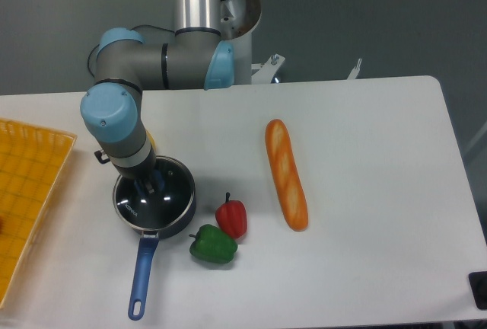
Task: Open the lid
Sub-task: 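Close the gripper on the blue knob of the lid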
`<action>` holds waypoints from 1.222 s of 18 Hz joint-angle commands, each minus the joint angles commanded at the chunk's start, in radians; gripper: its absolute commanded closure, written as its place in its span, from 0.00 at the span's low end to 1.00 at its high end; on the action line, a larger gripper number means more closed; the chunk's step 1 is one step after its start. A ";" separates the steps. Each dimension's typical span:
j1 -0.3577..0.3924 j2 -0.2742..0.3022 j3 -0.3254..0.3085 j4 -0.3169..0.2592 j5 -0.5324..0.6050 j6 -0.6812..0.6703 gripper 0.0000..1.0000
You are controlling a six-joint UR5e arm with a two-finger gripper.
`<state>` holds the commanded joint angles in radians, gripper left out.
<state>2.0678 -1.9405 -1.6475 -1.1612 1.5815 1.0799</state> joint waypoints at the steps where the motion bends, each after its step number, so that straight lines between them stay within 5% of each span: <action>1: 0.000 0.000 0.000 -0.002 0.000 0.000 0.03; 22: 0.002 0.000 0.006 -0.006 0.000 -0.002 0.36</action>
<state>2.0693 -1.9405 -1.6414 -1.1674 1.5815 1.0784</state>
